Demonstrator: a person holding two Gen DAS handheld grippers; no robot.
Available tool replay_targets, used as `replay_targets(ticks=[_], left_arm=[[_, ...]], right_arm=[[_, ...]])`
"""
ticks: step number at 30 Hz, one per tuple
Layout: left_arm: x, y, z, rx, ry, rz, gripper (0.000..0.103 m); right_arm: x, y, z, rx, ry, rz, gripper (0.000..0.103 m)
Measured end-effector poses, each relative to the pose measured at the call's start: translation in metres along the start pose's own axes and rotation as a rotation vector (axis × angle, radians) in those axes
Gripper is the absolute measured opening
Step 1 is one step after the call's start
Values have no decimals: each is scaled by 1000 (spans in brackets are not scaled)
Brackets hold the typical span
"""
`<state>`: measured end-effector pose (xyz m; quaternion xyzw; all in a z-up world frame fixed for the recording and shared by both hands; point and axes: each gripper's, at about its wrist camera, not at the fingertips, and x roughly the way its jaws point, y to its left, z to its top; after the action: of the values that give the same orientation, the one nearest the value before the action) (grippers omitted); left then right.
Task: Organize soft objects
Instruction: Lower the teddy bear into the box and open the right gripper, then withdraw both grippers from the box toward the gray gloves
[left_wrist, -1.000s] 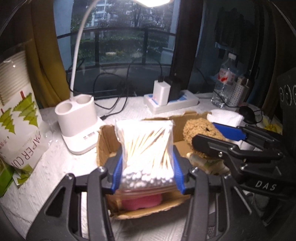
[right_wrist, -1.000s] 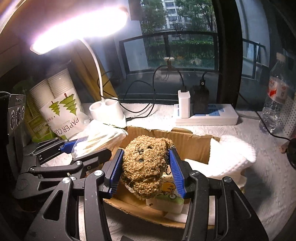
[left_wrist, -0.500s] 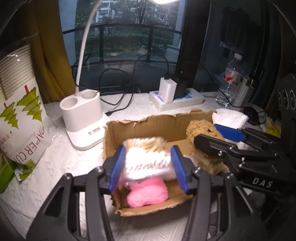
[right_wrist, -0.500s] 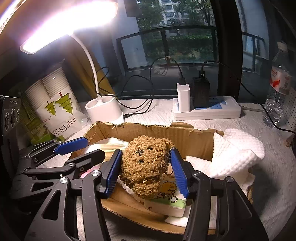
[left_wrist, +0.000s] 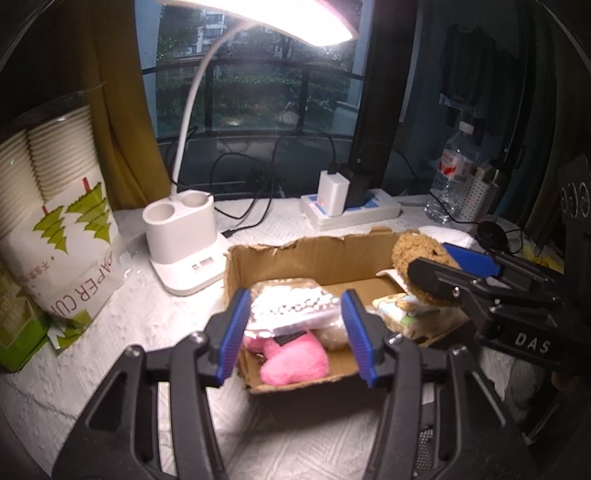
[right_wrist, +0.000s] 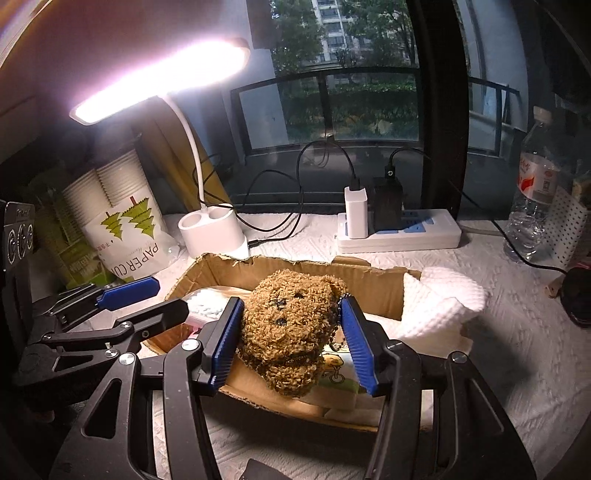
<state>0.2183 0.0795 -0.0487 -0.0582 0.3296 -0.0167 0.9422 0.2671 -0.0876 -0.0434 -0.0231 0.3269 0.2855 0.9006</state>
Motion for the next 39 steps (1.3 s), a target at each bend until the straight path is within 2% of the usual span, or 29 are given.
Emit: replay_targets(ticks=[5, 10, 11, 12, 13, 15, 17, 34, 39], left_arm=[[-10, 4, -2, -6, -15, 9, 53], [-11, 14, -2, -24, -14, 19, 53], [-10, 15, -3, -28, -13, 21, 54], [-9, 17, -3, -31, -11, 22, 54], [-8, 19, -3, -34, -7, 23, 54], [-6, 21, -4, -39, -3, 24, 54], [-5, 23, -4, -43, -1, 23, 54], [-29, 10, -13, -37, -24, 0, 55], [-44, 6, -18, -33, -42, -5, 64]], right_arm=[[-3, 3, 3, 1, -20, 4, 57], [12, 6, 5, -7, 8, 10, 57], [19, 7, 5, -13, 27, 10, 60], [24, 9, 5, -18, 37, 10, 69], [27, 10, 4, -21, 44, 10, 72], [32, 11, 2, -23, 42, 1, 86], [33, 12, 2, -24, 38, -1, 89], [-8, 18, -8, -46, 13, -50, 89], [-24, 23, -14, -50, 2, -55, 89]])
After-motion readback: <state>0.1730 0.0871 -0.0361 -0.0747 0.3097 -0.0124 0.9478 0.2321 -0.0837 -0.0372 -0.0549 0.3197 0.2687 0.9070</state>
